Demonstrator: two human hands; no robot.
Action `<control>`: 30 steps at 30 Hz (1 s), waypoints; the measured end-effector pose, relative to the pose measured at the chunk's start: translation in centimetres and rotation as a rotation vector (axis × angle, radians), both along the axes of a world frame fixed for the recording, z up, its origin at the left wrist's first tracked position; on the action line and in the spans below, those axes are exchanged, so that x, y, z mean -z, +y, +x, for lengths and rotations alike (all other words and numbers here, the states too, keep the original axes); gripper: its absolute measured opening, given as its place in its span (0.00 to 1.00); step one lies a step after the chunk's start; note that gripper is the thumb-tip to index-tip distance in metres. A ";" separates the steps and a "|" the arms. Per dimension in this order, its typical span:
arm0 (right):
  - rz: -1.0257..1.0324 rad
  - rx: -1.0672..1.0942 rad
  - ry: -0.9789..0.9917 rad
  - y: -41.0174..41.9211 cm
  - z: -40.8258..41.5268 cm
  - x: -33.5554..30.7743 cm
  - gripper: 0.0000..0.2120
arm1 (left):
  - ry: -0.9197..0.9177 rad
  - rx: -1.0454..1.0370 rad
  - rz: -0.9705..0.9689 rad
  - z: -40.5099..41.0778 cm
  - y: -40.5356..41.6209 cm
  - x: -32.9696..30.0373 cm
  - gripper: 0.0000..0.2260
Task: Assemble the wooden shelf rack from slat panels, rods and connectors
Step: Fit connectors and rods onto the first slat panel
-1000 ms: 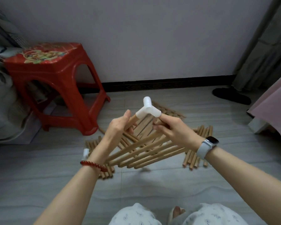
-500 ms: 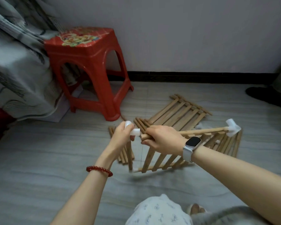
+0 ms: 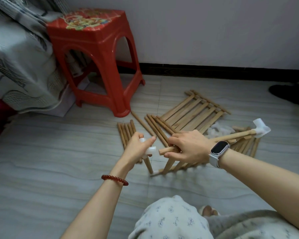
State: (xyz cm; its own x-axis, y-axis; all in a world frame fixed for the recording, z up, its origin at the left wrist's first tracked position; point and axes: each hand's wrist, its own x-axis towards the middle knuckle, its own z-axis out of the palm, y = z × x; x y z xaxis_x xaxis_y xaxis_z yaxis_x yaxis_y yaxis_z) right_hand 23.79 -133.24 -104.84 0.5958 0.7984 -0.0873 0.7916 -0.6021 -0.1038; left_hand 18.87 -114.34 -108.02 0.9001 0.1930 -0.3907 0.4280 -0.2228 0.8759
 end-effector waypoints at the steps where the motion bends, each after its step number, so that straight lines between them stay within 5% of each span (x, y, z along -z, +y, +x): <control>1: 0.001 0.011 0.002 -0.1 -0.2 0.2 0.18 | -0.013 -0.020 0.008 0.0 -0.2 0.0 0.12; 18: 0.084 0.182 0.123 0.0 -0.3 0.1 0.14 | -0.145 -0.260 0.199 0.4 -3.9 -0.4 0.10; 22: 0.143 0.191 0.213 -0.5 0.1 0.0 0.14 | -0.109 -0.206 0.160 0.6 -3.7 -0.2 0.10; 27: 0.037 0.140 -0.048 -2.8 0.9 0.3 0.20 | 0.009 -0.257 -0.018 1.4 -3.5 -0.2 0.07; 30: -0.044 0.139 -0.005 -3.0 1.3 0.4 0.21 | 0.004 -0.271 -0.055 1.6 -3.7 0.1 0.08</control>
